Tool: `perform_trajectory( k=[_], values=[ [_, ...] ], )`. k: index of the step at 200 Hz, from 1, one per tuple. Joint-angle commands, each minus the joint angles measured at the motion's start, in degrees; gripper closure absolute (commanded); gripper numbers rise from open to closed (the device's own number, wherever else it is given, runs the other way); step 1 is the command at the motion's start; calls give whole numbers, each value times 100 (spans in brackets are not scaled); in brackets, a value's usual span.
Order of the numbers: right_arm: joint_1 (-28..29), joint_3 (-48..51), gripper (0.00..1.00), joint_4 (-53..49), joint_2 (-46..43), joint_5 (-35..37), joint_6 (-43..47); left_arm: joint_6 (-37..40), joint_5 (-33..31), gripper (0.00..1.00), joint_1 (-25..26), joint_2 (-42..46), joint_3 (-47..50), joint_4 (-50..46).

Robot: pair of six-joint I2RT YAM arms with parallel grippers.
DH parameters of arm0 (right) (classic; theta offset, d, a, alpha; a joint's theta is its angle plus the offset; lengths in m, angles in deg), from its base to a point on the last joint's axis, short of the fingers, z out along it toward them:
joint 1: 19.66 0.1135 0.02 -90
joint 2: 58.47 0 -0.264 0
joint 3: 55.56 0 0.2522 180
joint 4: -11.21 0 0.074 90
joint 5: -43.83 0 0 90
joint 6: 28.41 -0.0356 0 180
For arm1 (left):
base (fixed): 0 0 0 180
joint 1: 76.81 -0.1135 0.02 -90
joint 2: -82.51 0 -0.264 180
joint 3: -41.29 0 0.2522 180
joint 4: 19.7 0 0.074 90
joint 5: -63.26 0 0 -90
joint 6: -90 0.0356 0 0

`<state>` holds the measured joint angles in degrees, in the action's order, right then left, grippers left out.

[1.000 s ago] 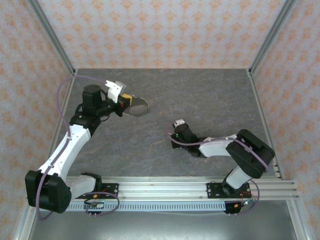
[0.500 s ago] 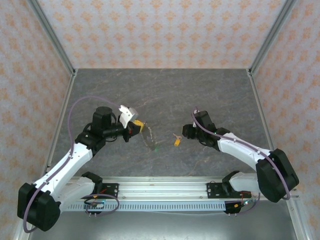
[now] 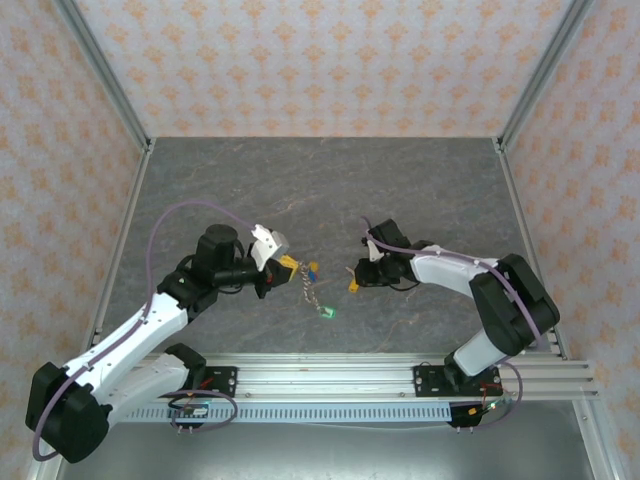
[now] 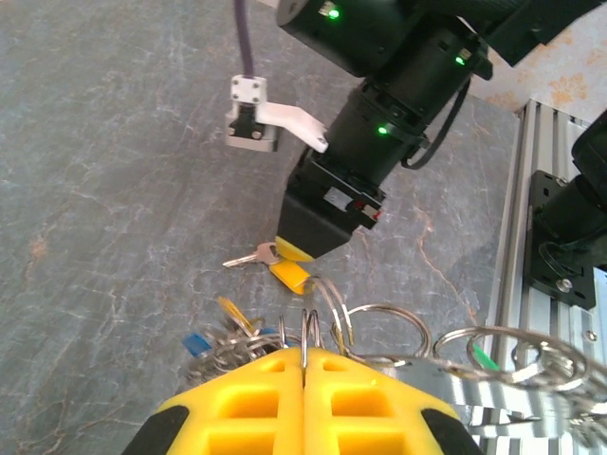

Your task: Put the keys on the keyring

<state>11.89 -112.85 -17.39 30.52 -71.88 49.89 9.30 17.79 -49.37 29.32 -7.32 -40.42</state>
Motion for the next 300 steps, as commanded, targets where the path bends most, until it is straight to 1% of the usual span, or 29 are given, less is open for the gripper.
perform_trajectory(
  k=[1, 16, 36, 64, 75, 90, 105, 132, 143, 166, 196, 218, 234, 256, 300],
  values=[
    [-4, -174, 78, -244, 75, 220, 90, 125, -130, 100, 121, -8, 125, 291],
    [-8, -147, 78, -240, 92, 280, 87, 93, -189, 100, 141, -7, 204, 365],
    [-9, -146, 78, -168, 167, 24, 81, 45, -217, 100, 156, -16, 281, 461],
    [-3, -176, 80, -107, 298, -53, 58, 38, -221, 100, 171, -85, 286, 464],
    [-7, -148, 84, -26, 299, -52, 41, 45, -224, 100, 168, -95, 286, 456],
    [-8, -139, 85, 28, 286, -74, 13, 46, -215, 100, 175, -95, 290, 450],
    [-8, -130, 92, 40, 246, -51, 31, 46, -224, 100, 182, -118, 295, 438],
    [-9, -197, 94, -224, 37, 274, 130, 54, -272, 100, 191, -139, 295, 421],
    [-8, -266, 98, -464, -63, 501, 242, 54, -304, 100, 193, -148, 286, 403],
    [-5, -475, 99, -940, -215, 872, 461, 108, -338, 100, 200, -173, 252, 330],
    [62, -433, 98, -795, -453, 799, 629, 151, -400, 100, 214, -209, 218, 251],
    [82, -566, 98, -890, -282, 942, 657, 177, -437, 100, 218, -218, 216, 224],
    [81, -509, 95, -652, -203, 1048, 554, 177, -437, 100, 218, -227, 208, 217],
    [86, -412, 95, -310, -42, 964, 440, 186, -430, 100, 227, -251, 198, 195],
    [81, -463, 94, -168, 259, 970, 358, 195, -404, 100, 236, -306, 190, 202]
  ],
)
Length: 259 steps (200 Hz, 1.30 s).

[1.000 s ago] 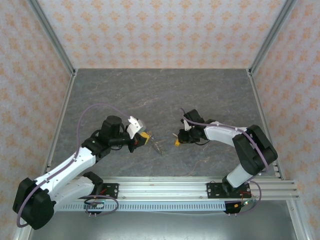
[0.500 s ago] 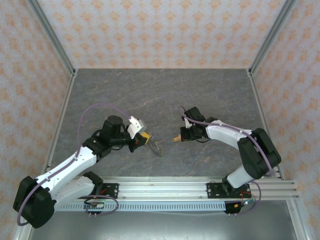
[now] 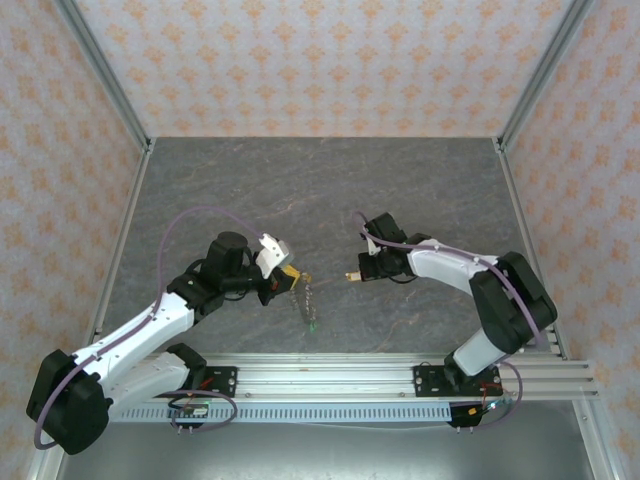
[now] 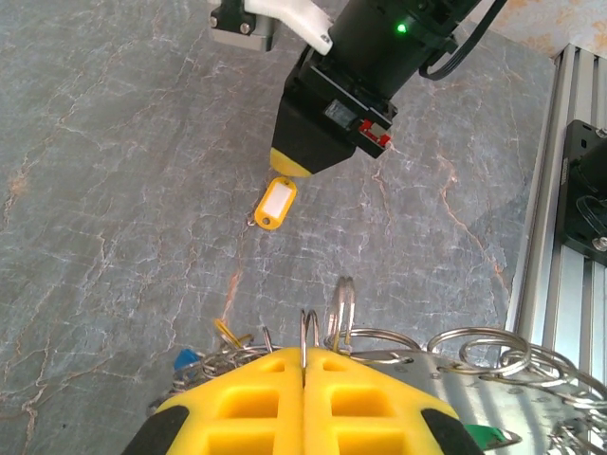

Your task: Put the keys on the keyring

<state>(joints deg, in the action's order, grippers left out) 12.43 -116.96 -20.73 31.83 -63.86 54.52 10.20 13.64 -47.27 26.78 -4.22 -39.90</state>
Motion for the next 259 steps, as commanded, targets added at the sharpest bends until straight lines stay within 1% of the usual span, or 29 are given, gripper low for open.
perform_trajectory(
  k=[1, 42, 71, 135, 201, 244, 259],
  values=[
    [30, -52, 94, 170, 137, 169, -103, 105, 13, 100, 30, -57, -121, 150],
    [-15, -214, 92, 166, 328, 188, -119, 105, 31, 100, 52, -116, -133, 138],
    [-33, -281, 89, 124, 426, 20, -132, 114, 5, 100, 72, -105, -130, 116],
    [-60, -137, 87, 306, 248, -173, -243, 115, 5, 100, 78, -123, -138, 114],
    [-71, -167, 84, 393, 356, -333, -279, 114, -13, 100, 87, -132, -139, 83],
    [-64, -193, 84, 368, 396, -320, -265, 132, -4, 100, 94, -158, -152, 80],
    [-65, -202, 86, 354, 393, -304, -251, 132, -13, 100, 101, -158, -147, 75]
  ],
)
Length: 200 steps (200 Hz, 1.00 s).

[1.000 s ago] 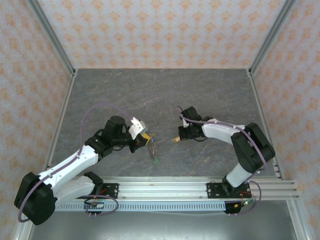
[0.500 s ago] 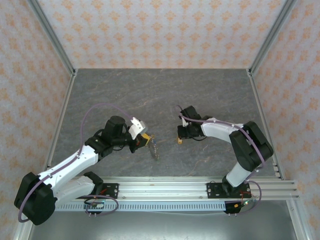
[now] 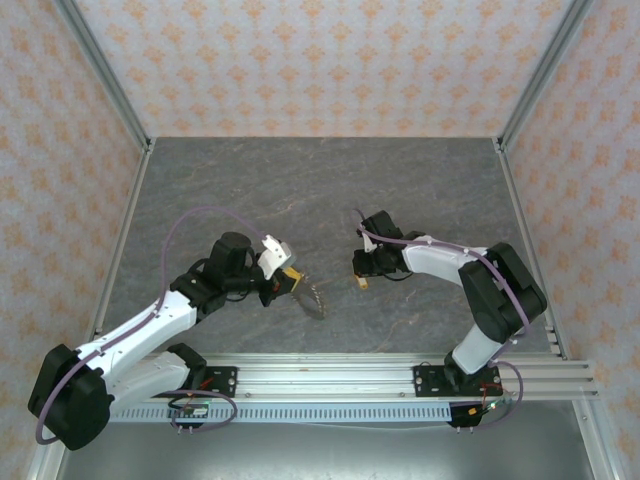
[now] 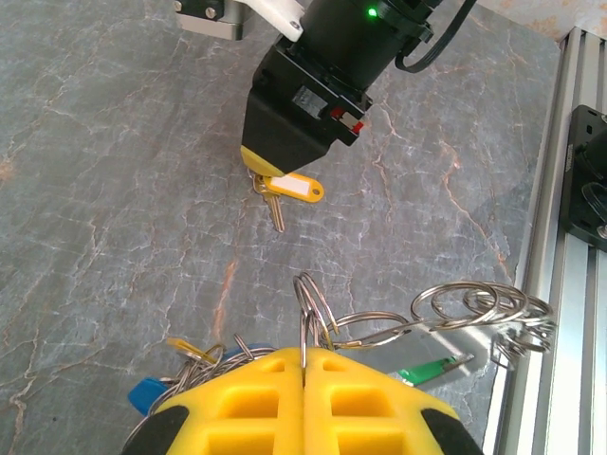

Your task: Put the keys on the keyring

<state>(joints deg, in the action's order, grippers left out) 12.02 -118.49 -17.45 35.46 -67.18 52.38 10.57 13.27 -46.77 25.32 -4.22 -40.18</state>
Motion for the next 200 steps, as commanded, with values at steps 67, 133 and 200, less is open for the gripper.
perform_trajectory(
  k=[67, 133, 200],
  values=[
    [-30, -78, 88, 55, 38, -58, -12, 76, 17, 100, 48, -10, -153, 120],
    [-29, -128, 88, 91, 73, -113, -46, 95, 11, 100, 51, -3, -139, 108],
    [-26, -104, 89, 70, -31, -32, -48, 104, 7, 100, 52, -44, -156, 116]
  ],
)
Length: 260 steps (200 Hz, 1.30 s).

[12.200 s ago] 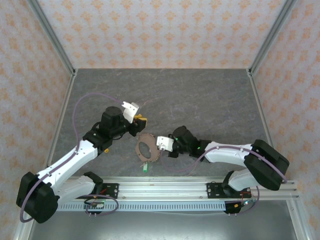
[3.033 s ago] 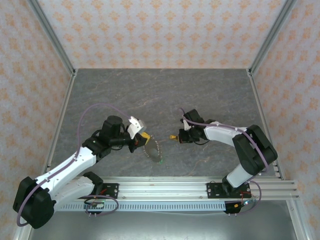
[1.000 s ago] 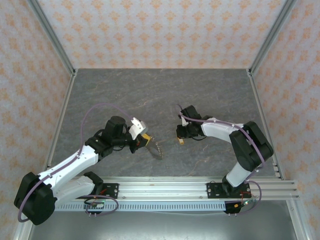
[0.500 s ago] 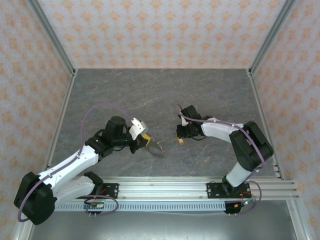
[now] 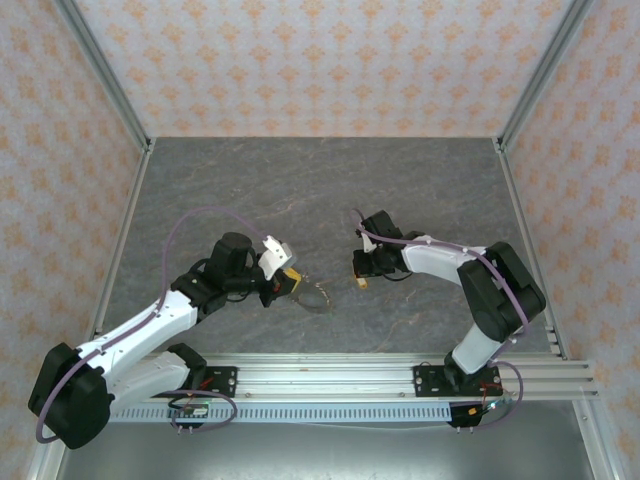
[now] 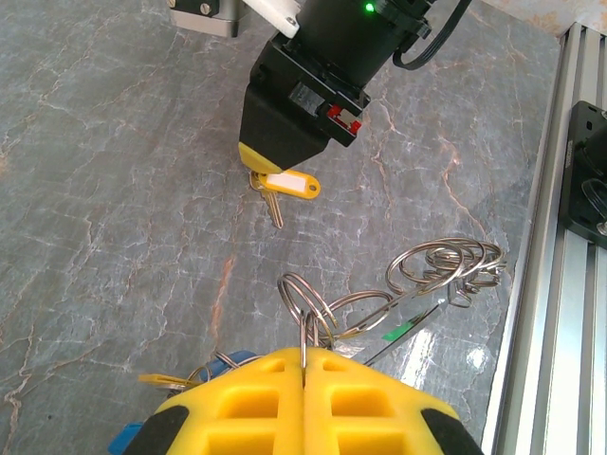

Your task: Put the keys on the keyring

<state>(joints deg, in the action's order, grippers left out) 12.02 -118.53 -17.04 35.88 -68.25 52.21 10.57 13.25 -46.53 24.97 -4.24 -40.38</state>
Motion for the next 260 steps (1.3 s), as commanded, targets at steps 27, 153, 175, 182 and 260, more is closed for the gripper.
perform_trajectory(
  k=[27, 153, 175, 182, 260],
  values=[
    [-28, -115, 87, 15, -72, 81, -46, 104, 18, 100, 37, -29, -154, 133],
    [-39, -106, 88, 18, -150, 143, -118, 121, 27, 100, 37, -64, -154, 108],
    [-38, -89, 89, 39, -174, 136, -112, 125, 22, 100, 37, -71, -154, 102],
    [-38, -80, 89, 48, -177, 135, -115, 121, 27, 100, 39, -73, -154, 101],
    [-33, 234, 98, 373, -897, -453, 617, 179, -203, 100, 109, -109, -218, 38]
  ],
)
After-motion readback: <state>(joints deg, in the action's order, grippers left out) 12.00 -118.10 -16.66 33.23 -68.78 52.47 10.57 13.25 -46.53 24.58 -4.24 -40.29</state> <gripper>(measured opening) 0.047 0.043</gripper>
